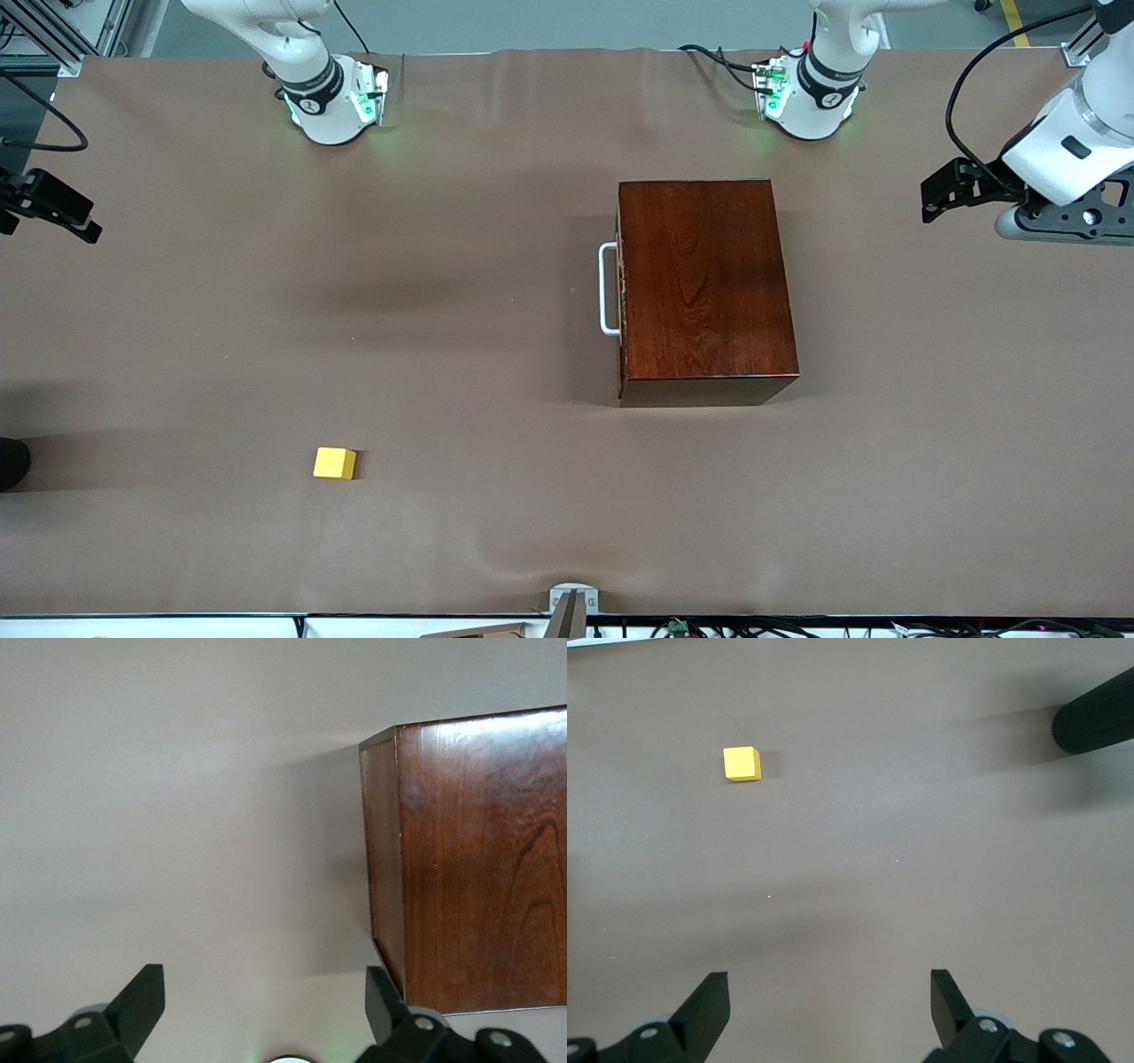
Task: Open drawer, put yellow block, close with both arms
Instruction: 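Move the left gripper over the wooden box toward the drawer handle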
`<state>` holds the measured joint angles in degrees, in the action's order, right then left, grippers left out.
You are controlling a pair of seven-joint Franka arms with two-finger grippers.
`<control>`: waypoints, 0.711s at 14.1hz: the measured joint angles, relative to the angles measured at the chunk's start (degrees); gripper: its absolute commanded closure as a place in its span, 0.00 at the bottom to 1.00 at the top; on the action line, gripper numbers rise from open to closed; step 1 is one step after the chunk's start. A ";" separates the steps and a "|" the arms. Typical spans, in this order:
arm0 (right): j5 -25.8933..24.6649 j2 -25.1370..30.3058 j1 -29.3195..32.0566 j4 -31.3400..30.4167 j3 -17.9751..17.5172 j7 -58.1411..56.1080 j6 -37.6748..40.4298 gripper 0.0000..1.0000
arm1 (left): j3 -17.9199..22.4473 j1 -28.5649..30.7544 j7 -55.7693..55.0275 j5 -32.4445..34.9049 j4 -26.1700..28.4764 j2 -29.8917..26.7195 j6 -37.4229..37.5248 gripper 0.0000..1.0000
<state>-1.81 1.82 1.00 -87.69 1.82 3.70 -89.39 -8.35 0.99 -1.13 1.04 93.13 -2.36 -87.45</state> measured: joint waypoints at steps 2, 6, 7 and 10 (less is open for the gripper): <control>0.00 0.00 0.00 0.00 -0.01 0.00 0.00 0.00 | -0.06 -0.06 0.00 0.00 0.00 0.00 0.00 0.00; 0.00 0.00 0.00 0.00 -0.02 0.00 0.00 0.00 | -0.22 -0.17 -0.01 0.00 0.00 0.01 -0.65 0.00; 0.00 0.00 0.00 0.00 -0.01 0.00 0.00 0.00 | -0.26 -0.21 -0.12 0.00 0.00 0.04 -0.96 0.00; 0.00 0.00 0.00 0.00 0.01 0.00 0.00 0.00 | -1.16 -0.45 -1.20 0.00 0.01 0.53 -2.87 0.00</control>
<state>-1.81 1.82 1.00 -87.69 1.83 3.70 -89.39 -9.51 0.53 -2.33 1.03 93.14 -1.83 -90.32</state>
